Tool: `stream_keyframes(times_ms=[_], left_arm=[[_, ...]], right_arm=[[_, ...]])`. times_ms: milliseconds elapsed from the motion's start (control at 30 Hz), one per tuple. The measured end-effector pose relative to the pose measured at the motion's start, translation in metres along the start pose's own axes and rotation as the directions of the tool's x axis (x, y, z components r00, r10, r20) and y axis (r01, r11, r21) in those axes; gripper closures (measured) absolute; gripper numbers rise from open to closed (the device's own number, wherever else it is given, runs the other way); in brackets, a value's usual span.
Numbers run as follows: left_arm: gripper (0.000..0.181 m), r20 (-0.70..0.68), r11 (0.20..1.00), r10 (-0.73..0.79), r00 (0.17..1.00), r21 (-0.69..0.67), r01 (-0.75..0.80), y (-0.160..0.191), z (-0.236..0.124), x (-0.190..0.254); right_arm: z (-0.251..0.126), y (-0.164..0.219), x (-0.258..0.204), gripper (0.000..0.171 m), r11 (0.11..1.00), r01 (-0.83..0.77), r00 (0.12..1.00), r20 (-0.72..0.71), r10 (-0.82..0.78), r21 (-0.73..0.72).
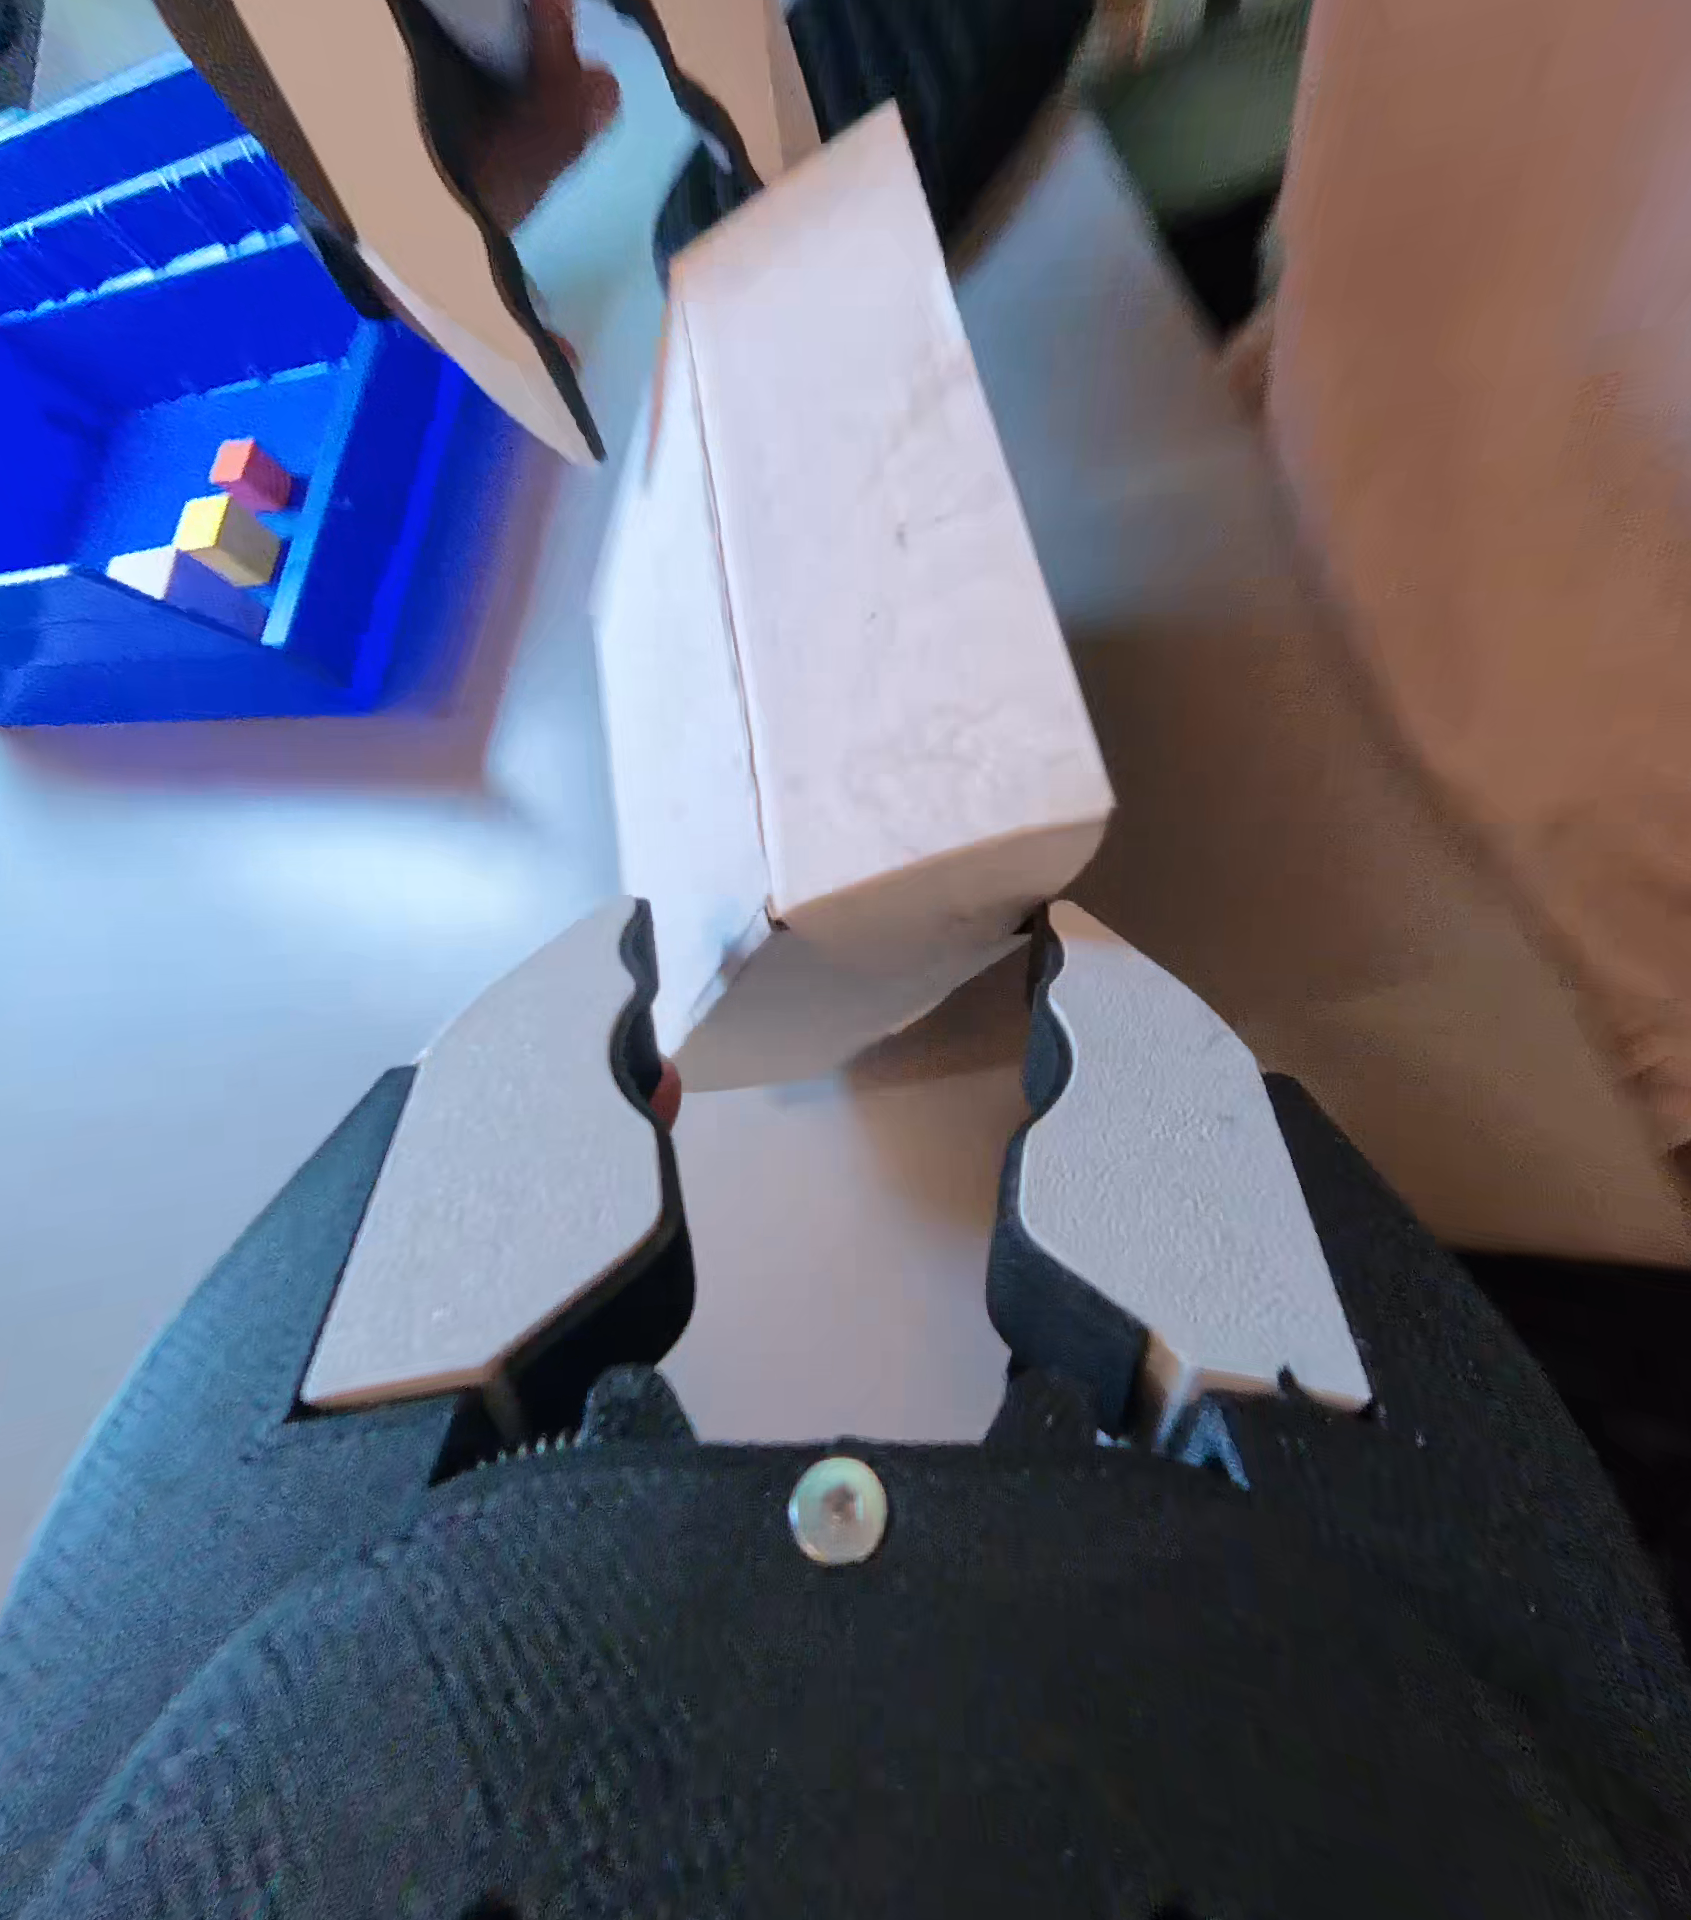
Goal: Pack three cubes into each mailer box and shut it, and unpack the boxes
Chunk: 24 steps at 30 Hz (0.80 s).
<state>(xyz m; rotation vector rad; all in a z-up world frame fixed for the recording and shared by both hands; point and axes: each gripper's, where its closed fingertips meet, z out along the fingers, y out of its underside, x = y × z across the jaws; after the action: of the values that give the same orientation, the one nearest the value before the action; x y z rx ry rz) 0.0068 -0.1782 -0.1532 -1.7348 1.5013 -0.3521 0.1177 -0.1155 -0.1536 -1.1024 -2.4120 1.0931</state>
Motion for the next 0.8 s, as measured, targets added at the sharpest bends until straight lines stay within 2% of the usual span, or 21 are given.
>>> stream_keyframes(times_ms=[67,133,200,267,367,533,667,733,800], left_arm=[[0.121,-0.072,0.977,-0.141,0.987,0.152,0.151,-0.015,-0.010,-0.007],[0.130,-0.120,0.922,-0.257,0.959,0.267,0.281,-0.019,-0.013,-0.019],[0.131,-0.148,0.889,-0.306,0.941,0.309,0.338,-0.013,-0.008,-0.025],[0.128,-0.145,0.885,-0.312,0.939,0.315,0.343,-0.009,-0.002,-0.026],[0.123,-0.115,0.907,-0.269,0.956,0.304,0.292,-0.008,-0.008,-0.024],[0.119,-0.092,0.932,-0.238,0.967,0.259,0.255,0.002,-0.035,-0.022],[0.120,-0.089,0.962,-0.189,0.978,0.185,0.203,0.009,-0.036,-0.021],[0.122,-0.107,0.970,-0.162,0.981,0.165,0.179,0.007,-0.029,-0.021],[0.128,-0.132,0.978,-0.130,0.983,0.148,0.149,0.004,-0.020,-0.019]], right_arm=[[-0.011,-0.005,0.003,0.108,0.990,-0.122,0.989,0.094,0.115,0.077],[-0.017,-0.008,0.019,0.118,0.953,-0.240,0.968,0.117,0.221,0.184],[-0.018,-0.003,0.030,0.119,0.918,-0.313,0.947,0.147,0.284,0.243],[-0.016,0.004,0.038,0.119,0.910,-0.319,0.947,0.121,0.297,0.265],[-0.025,-0.002,0.029,0.118,0.909,-0.279,0.960,0.112,0.257,0.310],[-0.024,-0.005,-0.004,0.110,0.969,-0.091,0.995,-0.018,0.097,0.229],[-0.010,-0.020,-0.019,0.107,0.977,0.001,0.996,-0.084,0.017,0.214],[-0.002,-0.022,-0.018,0.111,0.982,0.044,0.992,-0.128,-0.021,0.183],[0.001,-0.024,-0.015,0.123,0.980,0.057,0.989,-0.148,-0.028,0.191]])
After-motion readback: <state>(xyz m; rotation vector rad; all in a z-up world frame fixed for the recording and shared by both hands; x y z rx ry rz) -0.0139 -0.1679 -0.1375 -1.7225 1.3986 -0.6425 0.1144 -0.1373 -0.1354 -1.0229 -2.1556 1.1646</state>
